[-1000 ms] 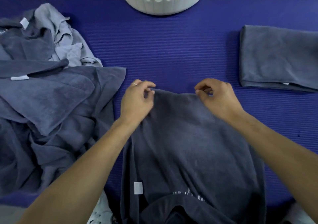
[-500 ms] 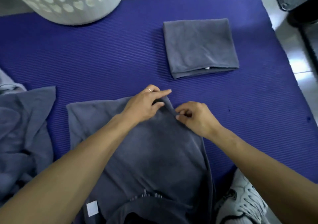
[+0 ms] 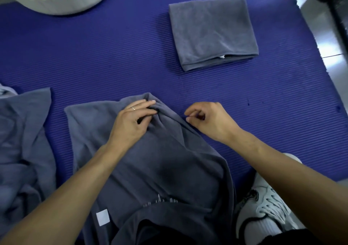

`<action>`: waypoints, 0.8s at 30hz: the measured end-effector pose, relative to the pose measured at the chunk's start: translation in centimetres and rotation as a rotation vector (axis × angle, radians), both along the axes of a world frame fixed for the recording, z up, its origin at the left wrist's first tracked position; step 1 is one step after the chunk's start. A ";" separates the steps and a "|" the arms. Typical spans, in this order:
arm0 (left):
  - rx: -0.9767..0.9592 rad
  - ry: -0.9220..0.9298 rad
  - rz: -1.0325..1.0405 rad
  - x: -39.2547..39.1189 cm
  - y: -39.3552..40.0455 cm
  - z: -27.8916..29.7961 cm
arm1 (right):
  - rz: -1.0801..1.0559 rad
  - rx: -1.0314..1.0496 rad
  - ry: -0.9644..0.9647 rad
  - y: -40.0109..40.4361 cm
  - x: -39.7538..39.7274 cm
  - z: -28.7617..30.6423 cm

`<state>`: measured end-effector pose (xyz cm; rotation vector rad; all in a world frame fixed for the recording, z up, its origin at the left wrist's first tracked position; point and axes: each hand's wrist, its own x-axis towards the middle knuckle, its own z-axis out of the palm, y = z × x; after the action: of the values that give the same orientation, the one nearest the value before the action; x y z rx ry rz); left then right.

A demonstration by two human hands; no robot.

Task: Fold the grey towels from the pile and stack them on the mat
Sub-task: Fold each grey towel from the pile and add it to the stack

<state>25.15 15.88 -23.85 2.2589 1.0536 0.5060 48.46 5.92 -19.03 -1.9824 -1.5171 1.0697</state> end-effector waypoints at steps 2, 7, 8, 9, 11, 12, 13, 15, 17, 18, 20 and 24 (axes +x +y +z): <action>-0.043 -0.001 0.019 -0.1 -0.1 0.3 | 0.033 0.014 0.016 0.7 -0.7 0.1; -0.184 0.012 0.048 0.4 -0.7 1.8 | 0.133 -0.005 0.011 1.6 -1.2 0.0; -0.179 0.018 0.044 0.7 -0.8 2.0 | 0.134 -0.013 0.007 1.5 -1.1 -0.1; -0.174 0.026 0.041 0.9 -0.9 2.1 | 0.132 -0.017 0.009 1.4 -0.9 -0.1; -0.182 0.048 0.043 1.3 -0.9 2.1 | 0.166 0.001 0.017 1.0 -0.6 -0.1; -0.187 0.056 0.045 1.4 -0.9 2.0 | 0.212 0.020 0.012 0.9 -0.5 -0.2; -0.195 0.061 0.046 1.4 -0.8 1.9 | 0.267 0.036 -0.002 0.7 -0.3 -0.2; -0.220 0.056 0.038 1.3 -0.5 1.9 | 0.345 0.059 -0.037 0.5 -0.2 -0.5; -0.243 0.048 0.020 1.1 -0.1 1.9 | 0.347 0.099 -0.060 0.6 -0.1 -0.8; -0.251 0.049 0.011 1.0 0.1 1.8 | 0.337 0.128 -0.070 0.7 -0.1 -0.9; -0.252 0.046 0.002 1.0 0.3 1.8 | 0.328 0.178 -0.084 0.9 -0.2 -0.9; -0.241 0.032 0.021 1.4 0.4 1.8 | 0.356 0.189 -0.064 1.5 -0.1 -0.4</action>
<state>26.57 16.26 -22.05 2.0522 1.0928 0.3331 48.39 7.47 -19.44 -1.6725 -1.9796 0.9580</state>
